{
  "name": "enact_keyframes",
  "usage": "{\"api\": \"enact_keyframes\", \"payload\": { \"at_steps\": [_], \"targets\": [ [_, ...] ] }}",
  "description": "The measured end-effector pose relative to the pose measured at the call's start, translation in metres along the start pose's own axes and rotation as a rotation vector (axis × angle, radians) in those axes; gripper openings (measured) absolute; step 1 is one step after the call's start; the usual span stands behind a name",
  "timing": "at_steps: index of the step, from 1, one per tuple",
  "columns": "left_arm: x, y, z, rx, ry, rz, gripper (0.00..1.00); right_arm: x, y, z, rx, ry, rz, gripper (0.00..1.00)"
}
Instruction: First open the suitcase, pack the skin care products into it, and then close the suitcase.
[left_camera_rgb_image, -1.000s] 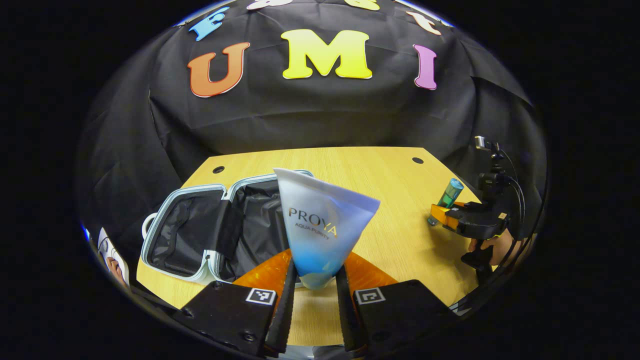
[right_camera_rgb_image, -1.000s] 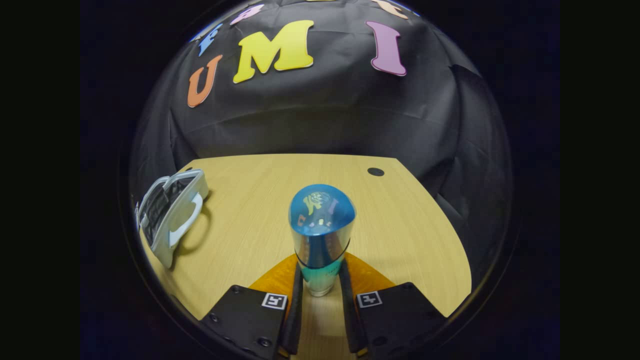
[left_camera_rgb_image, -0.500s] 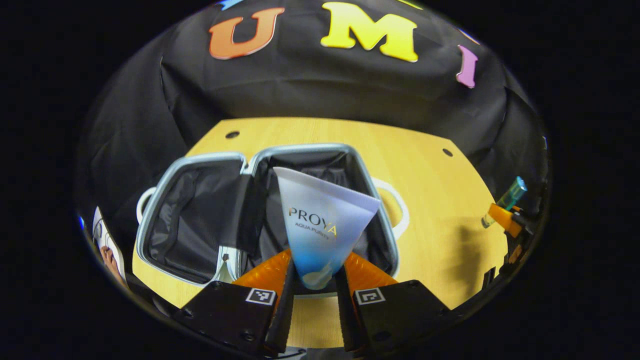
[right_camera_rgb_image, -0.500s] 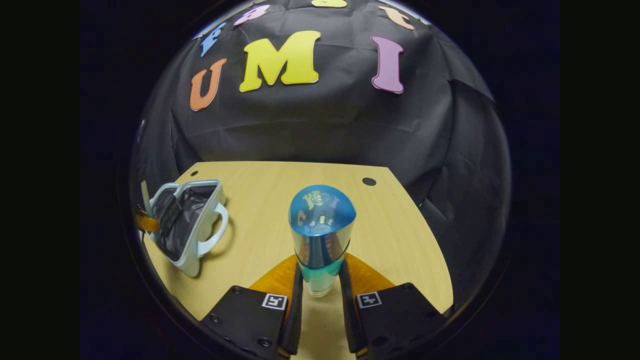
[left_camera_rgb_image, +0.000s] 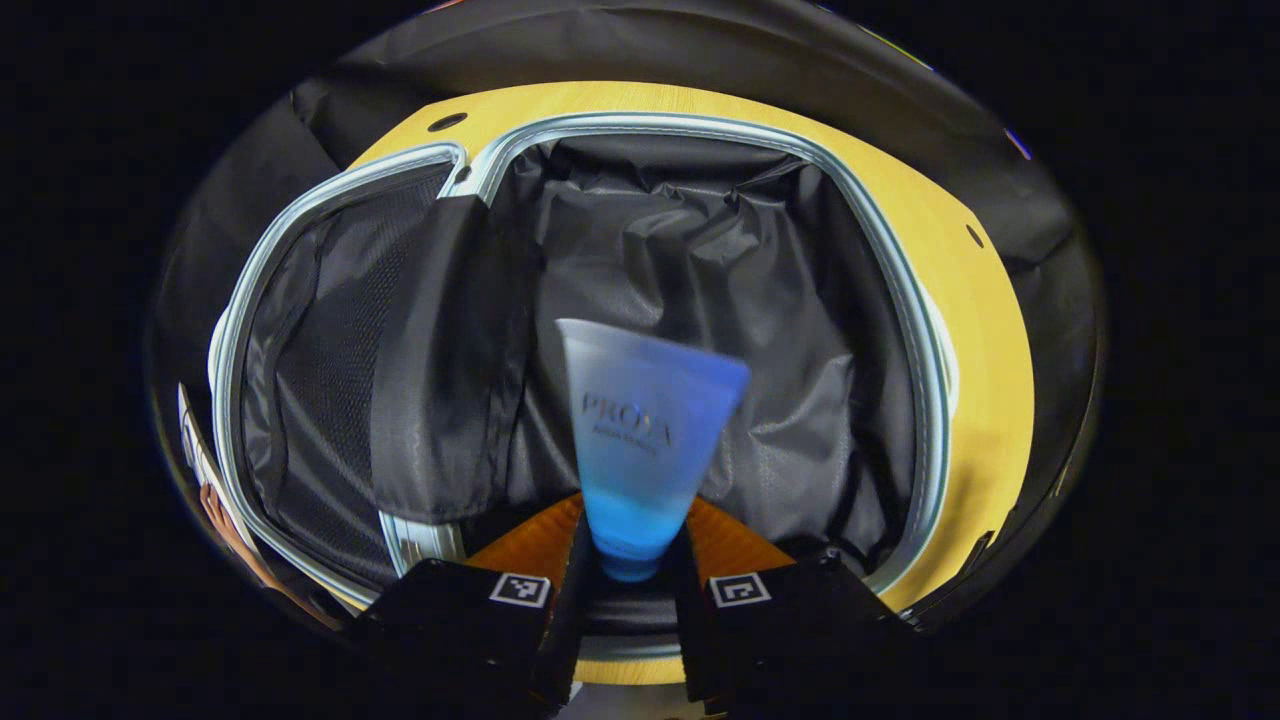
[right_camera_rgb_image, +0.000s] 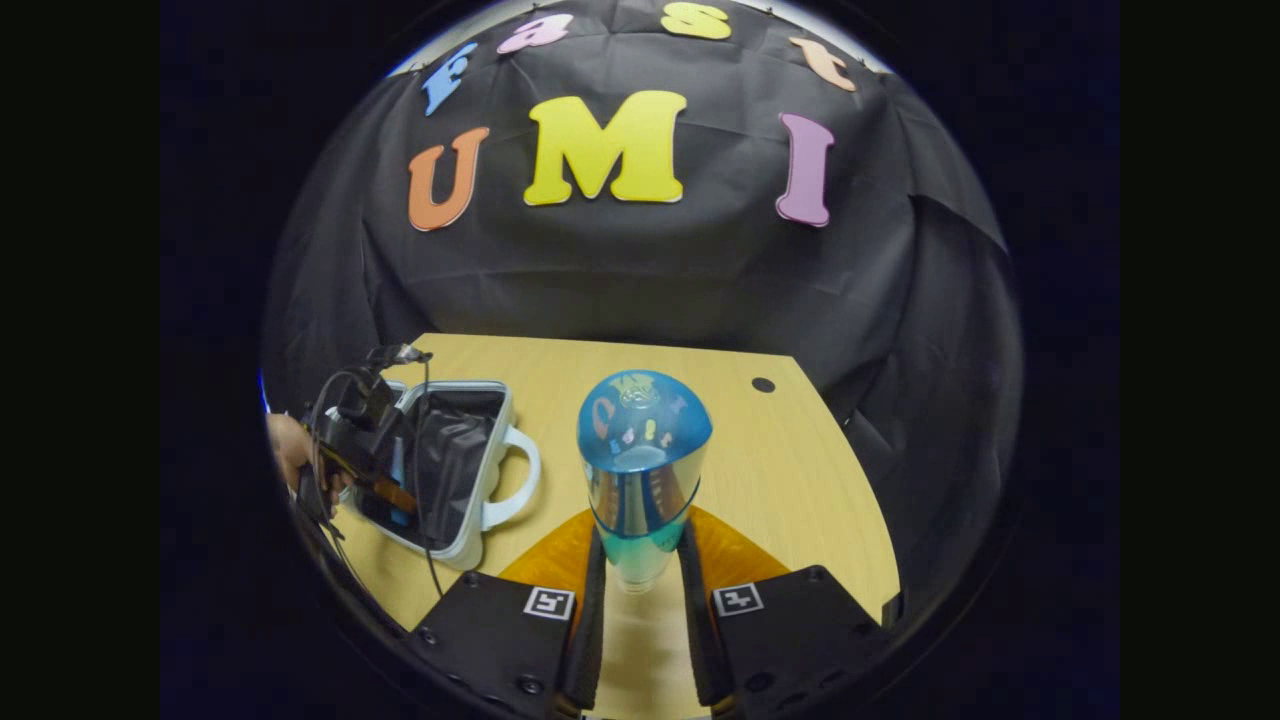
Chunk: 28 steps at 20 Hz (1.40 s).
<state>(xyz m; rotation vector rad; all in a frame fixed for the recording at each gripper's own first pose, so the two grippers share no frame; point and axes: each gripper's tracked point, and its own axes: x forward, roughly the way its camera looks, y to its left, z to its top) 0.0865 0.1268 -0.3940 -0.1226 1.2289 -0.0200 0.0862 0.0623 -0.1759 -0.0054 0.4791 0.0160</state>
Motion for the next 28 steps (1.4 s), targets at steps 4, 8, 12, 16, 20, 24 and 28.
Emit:
{"api": "enact_keyframes", "payload": {
  "at_steps": [4, 8, 12, 16, 20, 24, 28],
  "targets": [
    [0.003, 0.003, 0.001, 0.016, 0.032, 0.009, 0.54, 0.002, 0.021, 0.001, 0.011, 0.023, 0.02, 0.33],
    [-0.011, 0.001, -0.005, -0.023, 0.038, -0.007, 0.65, 0.01, 0.06, 0.02, -0.02, 0.036, 0.088, 0.34],
    [-0.048, 0.002, -0.011, -0.047, -0.102, -0.094, 0.81, 0.024, 0.131, 0.031, -0.069, 0.092, 0.229, 0.31],
    [-0.085, 0.017, -0.017, -0.049, -0.311, -0.142, 0.91, 0.053, 0.194, 0.012, -0.127, 0.211, 0.32, 0.34],
    [-0.12, 0.058, -0.033, -0.053, -0.481, -0.084, 0.92, 0.079, 0.244, -0.034, -0.119, 0.407, 0.377, 0.34],
    [-0.144, 0.114, -0.05, -0.128, -0.556, -0.032, 0.95, 0.095, 0.271, -0.077, -0.025, 0.648, 0.348, 0.34],
    [-0.148, 0.184, -0.054, -0.253, -0.544, 0.026, 0.95, 0.109, 0.268, -0.117, 0.001, 0.857, 0.228, 0.34]
  ]
}}
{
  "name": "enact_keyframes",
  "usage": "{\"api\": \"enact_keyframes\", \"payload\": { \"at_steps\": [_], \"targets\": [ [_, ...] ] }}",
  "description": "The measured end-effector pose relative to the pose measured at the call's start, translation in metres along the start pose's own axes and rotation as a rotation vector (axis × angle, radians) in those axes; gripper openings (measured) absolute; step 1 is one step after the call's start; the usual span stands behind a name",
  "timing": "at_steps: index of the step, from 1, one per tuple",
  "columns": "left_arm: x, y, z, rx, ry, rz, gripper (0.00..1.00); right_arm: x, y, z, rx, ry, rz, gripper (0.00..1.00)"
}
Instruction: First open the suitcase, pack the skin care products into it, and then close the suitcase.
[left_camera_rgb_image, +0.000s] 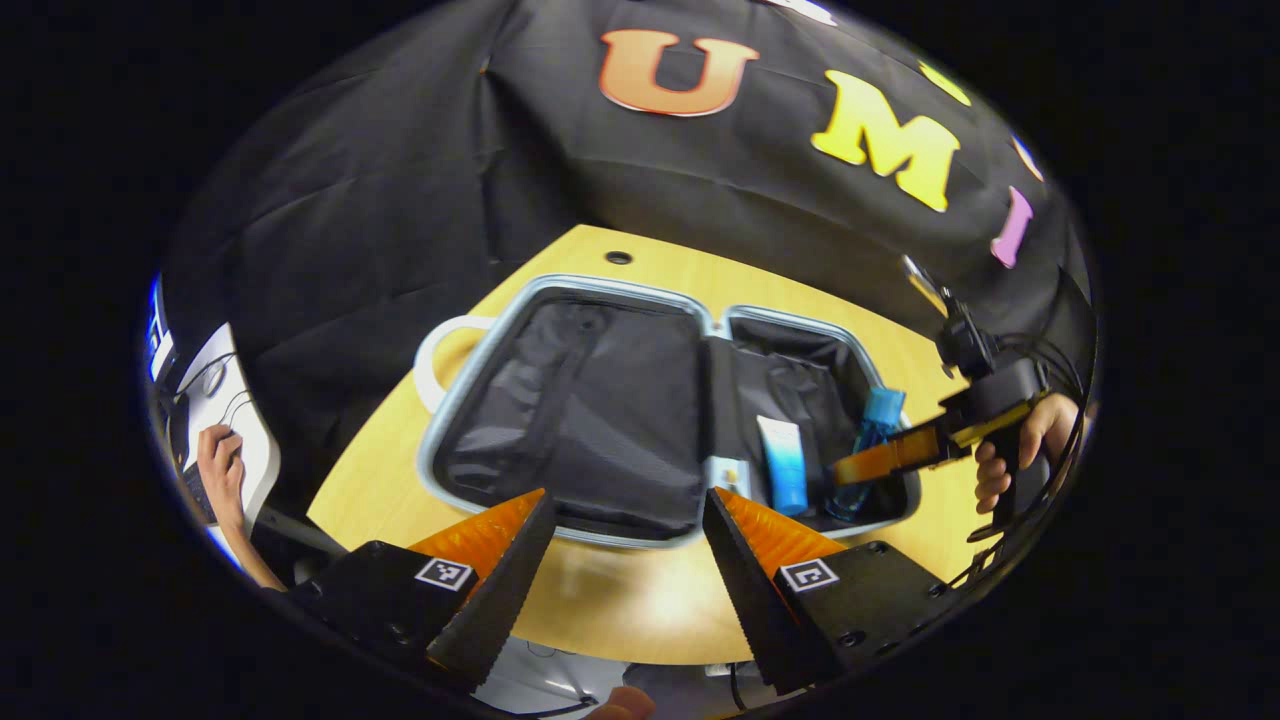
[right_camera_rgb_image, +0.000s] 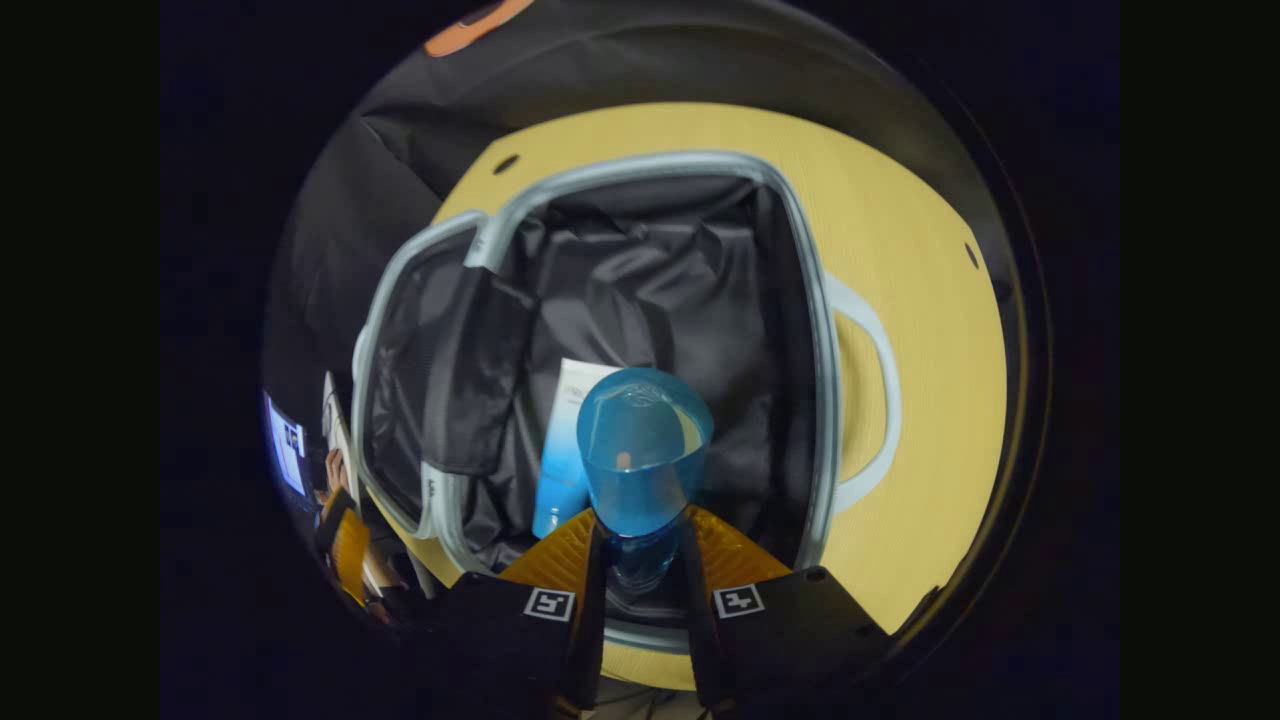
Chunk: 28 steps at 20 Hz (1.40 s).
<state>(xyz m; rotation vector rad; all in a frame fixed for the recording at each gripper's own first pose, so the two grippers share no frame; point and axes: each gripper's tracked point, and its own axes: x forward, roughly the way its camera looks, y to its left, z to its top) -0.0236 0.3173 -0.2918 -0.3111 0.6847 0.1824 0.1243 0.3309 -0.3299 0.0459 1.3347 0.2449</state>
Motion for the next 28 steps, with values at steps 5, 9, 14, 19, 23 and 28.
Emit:
{"api": "enact_keyframes", "payload": {
  "at_steps": [5, 9, 14, 19, 23, 28],
  "targets": [
    [0.017, 0.088, 0.026, -0.082, 0.016, 0.106, 0.95, 0.018, -0.006, 0.01, 0.086, 0.086, -0.059, 0.35],
    [0.041, 0.124, 0.025, -0.203, 0.095, 0.12, 0.96, 0.025, -0.007, 0.005, 0.152, 0.12, -0.074, 0.39],
    [0.076, 0.138, 0.014, -0.432, 0.175, 0.028, 0.97, 0.001, 0.01, 0.004, 0.199, 0.094, 0.022, 0.77],
    [0.103, 0.145, 0.027, -0.694, 0.129, -0.093, 0.97, -0.059, 0.047, 0.006, 0.118, -0.055, 0.228, 0.79],
    [0.119, 0.138, 0.038, -0.844, 0.111, -0.227, 0.97, -0.101, 0.043, -0.012, 0.038, -0.146, 0.264, 0.77],
    [0.12, 0.144, 0.054, -1.032, 0.05, -0.335, 0.94, -0.149, 0.023, -0.033, 0.012, -0.226, 0.257, 0.82]
  ]
}}
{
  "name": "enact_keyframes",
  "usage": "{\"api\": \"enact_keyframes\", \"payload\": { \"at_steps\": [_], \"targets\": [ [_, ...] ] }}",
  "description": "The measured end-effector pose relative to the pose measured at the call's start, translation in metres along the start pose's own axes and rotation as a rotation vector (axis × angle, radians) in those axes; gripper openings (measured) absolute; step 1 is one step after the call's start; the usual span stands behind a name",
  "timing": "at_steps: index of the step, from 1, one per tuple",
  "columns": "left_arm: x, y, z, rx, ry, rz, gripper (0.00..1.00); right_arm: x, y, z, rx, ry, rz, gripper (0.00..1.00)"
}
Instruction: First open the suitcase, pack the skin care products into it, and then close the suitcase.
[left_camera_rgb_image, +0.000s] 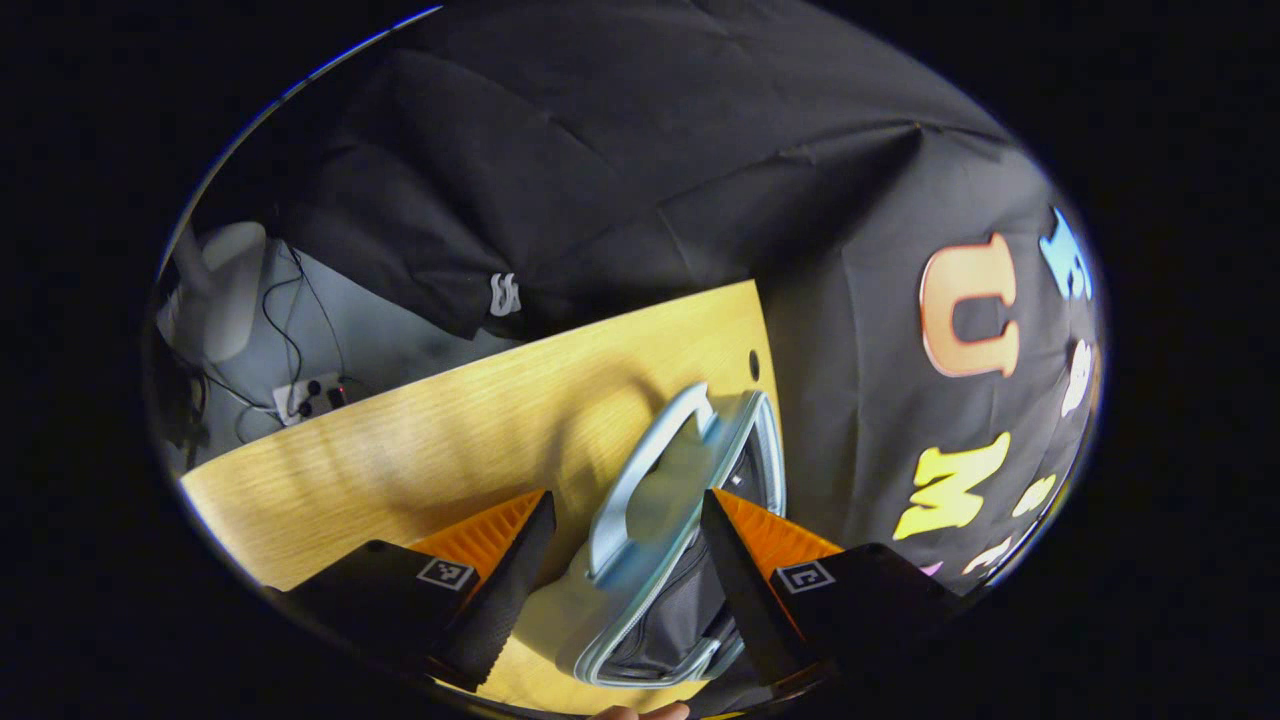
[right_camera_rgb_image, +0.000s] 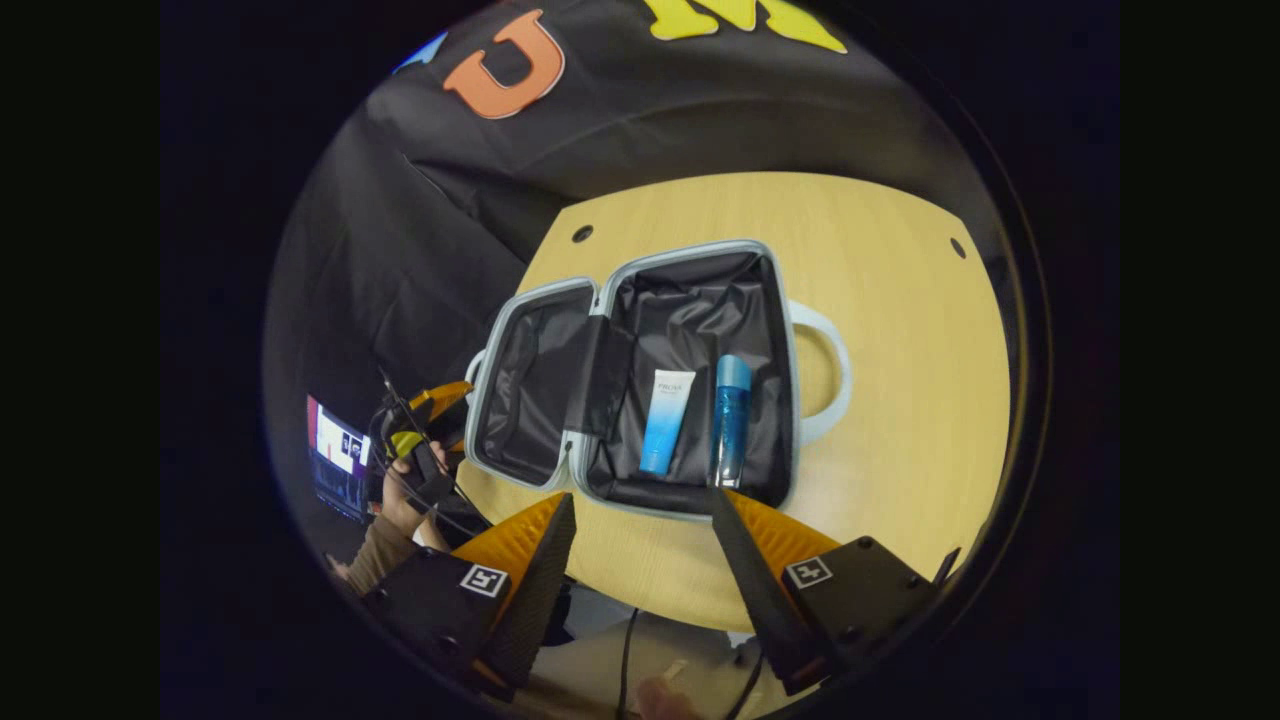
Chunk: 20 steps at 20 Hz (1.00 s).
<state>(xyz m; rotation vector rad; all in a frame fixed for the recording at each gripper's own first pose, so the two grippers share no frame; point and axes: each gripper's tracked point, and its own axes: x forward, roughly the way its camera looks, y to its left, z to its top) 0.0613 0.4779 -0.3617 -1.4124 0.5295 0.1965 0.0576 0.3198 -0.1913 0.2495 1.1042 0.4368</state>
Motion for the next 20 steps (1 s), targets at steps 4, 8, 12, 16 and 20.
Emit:
{"api": "enact_keyframes", "payload": {
  "at_steps": [4, 8, 12, 16, 20],
  "targets": [
    [0.02, 0.003, 0.012, -0.161, -0.029, -0.078, 1.0, -0.025, -0.006, -0.006, 0.038, -0.042, -0.005, 0.82],
    [0.032, 0.011, 0.015, -0.18, -0.035, -0.044, 0.57, -0.038, -0.02, -0.007, 0.075, -0.067, -0.01, 0.77],
    [0.029, 0.009, 0.015, -0.06, -0.054, 0.023, 0.24, -0.053, -0.034, -0.005, 0.091, -0.11, -0.005, 0.82],
    [0.008, -0.02, 0.018, 0.149, -0.154, 0.094, 0.1, -0.072, -0.046, -0.014, 0.094, -0.124, 0.022, 0.82],
    [-0.024, -0.076, 0.01, 0.393, -0.237, 0.155, 0.04, -0.094, -0.078, -0.016, 0.132, -0.154, 0.05, 0.82]
  ]
}}
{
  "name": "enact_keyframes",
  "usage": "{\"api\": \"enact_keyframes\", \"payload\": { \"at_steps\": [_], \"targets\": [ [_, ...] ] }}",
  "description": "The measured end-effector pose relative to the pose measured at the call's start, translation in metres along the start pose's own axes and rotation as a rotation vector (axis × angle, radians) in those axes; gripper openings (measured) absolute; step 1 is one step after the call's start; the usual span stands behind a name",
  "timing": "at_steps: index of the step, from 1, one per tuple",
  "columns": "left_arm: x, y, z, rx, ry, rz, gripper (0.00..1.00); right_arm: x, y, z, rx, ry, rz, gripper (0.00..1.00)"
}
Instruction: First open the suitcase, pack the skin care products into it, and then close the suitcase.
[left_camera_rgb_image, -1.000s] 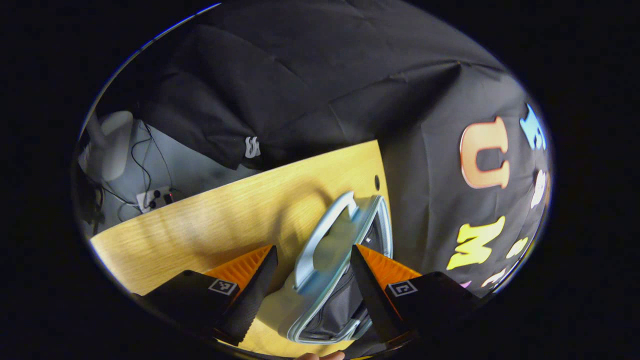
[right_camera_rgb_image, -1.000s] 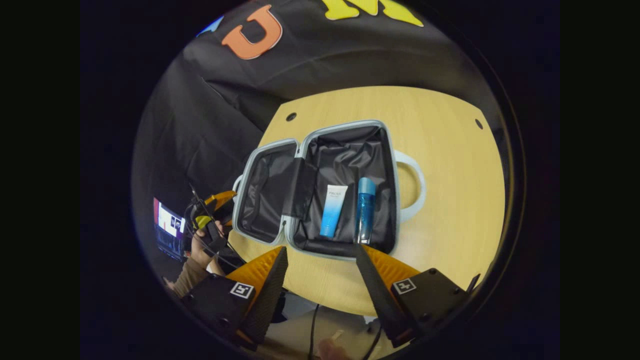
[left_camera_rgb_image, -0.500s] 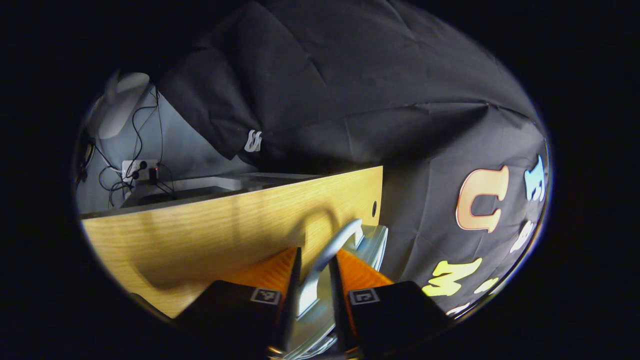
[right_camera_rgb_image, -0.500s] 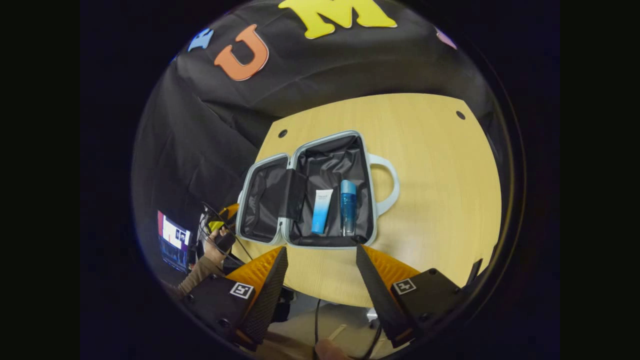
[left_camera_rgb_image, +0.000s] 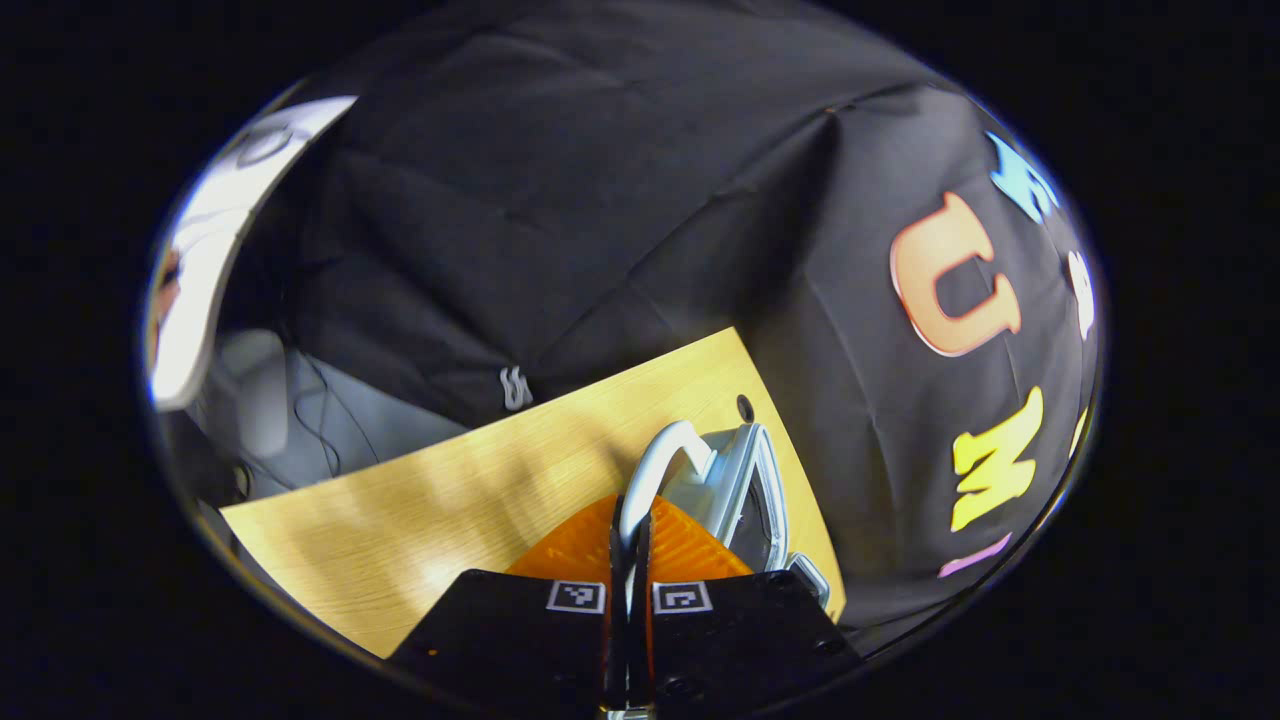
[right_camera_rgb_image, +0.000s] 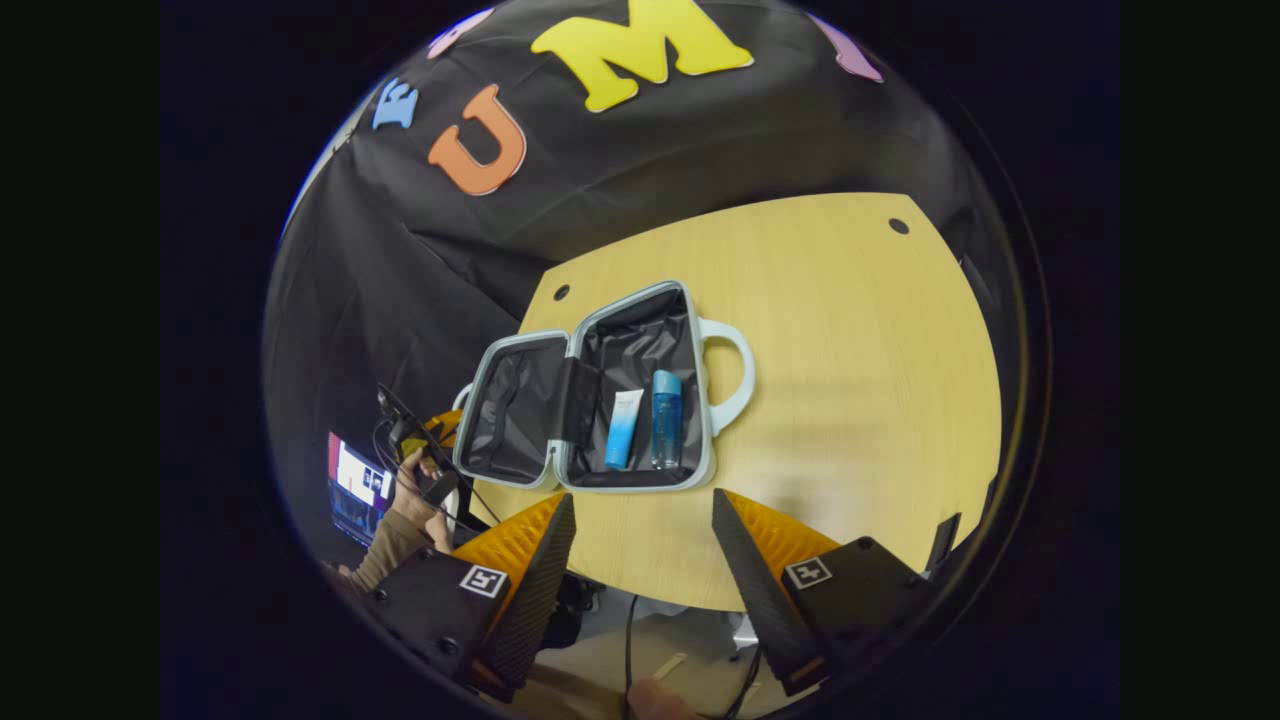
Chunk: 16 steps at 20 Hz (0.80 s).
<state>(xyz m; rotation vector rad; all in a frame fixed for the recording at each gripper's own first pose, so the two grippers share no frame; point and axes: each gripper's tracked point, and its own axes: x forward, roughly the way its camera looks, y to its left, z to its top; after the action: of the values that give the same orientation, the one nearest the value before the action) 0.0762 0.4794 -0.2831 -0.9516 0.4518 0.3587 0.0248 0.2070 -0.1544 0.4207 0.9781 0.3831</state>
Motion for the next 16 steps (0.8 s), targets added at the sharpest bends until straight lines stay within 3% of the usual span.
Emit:
{"api": "enact_keyframes", "payload": {
  "at_steps": [5, 7, 13, 16],
  "targets": [
    [-0.052, -0.089, 0.009, 0.171, -0.072, 0.043, 0.03, -0.021, -0.047, 0.007, 0.061, -0.014, 0.028, 0.78],
    [-0.069, -0.127, 0.002, 0.244, -0.104, 0.051, 0.0, -0.031, -0.067, 0.012, 0.067, -0.023, 0.04, 0.82],
    [-0.103, -0.234, -0.065, 0.531, -0.205, 0.032, 0.03, -0.055, -0.128, 0.02, 0.069, -0.042, 0.039, 0.82],
    [-0.11, -0.271, -0.109, 0.612, -0.212, 0.004, 0.03, -0.071, -0.166, 0.016, 0.08, -0.04, 0.024, 0.82]
  ]
}}
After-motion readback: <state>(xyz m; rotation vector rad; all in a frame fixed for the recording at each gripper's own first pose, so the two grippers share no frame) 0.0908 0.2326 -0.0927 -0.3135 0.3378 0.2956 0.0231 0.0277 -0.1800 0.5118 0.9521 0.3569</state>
